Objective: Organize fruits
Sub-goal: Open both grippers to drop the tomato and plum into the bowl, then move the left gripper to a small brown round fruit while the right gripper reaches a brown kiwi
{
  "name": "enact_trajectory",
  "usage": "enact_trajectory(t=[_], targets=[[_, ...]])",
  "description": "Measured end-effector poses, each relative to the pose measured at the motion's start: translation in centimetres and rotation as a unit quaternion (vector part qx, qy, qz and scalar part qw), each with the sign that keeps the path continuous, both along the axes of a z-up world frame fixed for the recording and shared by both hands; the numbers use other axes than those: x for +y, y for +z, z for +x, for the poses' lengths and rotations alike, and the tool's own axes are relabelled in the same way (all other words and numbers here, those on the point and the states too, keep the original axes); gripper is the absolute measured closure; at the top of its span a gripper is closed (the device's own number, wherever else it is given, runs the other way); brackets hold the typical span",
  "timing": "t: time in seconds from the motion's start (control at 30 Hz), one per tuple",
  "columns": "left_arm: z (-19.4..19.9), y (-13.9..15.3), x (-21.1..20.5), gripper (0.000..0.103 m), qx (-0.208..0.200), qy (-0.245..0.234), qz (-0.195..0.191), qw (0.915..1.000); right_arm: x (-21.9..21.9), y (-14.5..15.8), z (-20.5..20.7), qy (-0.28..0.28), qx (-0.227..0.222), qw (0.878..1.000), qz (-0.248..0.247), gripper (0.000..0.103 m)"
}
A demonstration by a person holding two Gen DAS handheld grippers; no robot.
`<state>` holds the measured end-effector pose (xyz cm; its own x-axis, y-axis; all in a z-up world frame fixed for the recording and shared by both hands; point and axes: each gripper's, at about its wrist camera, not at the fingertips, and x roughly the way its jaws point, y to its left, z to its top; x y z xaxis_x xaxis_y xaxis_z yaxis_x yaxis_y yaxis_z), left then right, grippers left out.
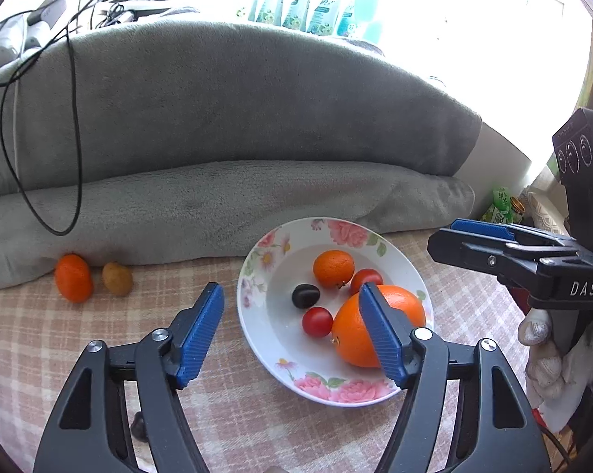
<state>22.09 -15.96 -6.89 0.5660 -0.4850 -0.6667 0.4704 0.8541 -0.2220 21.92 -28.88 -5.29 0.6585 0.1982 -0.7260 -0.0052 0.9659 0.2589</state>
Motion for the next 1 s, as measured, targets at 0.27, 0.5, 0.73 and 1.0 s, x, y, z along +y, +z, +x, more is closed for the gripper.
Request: enact_trajectory(t=[0.27, 0.5, 0.73, 1.0], targets=[[-0.9, 0.8, 2.0, 0.027, -0.012, 0.017, 0.0, 0.9998, 1.3, 1.3, -0.1, 0.003, -0.018, 1.0, 0.009, 0.005], [-2.0, 1.5, 5.3, 0.027, -0.028, 0.044, 0.004, 0.9987, 3.3, 2.2, 0.7, 0.018, -0.022, 0.999, 0.015, 0.005], [-3.2, 1.6, 9.6, 0.027, -0.038, 0.079, 0.011, 0.9961, 6.0, 2.7, 1.7, 0.042, -0.025, 0.999, 0.015, 0.005], [-4.8, 1.1, 14.3, 0.027, -0.039, 0.117, 0.013, 0.9923, 9.4, 2.3, 3.6, 0.072, -0.015, 0.997, 0.017, 0.005]])
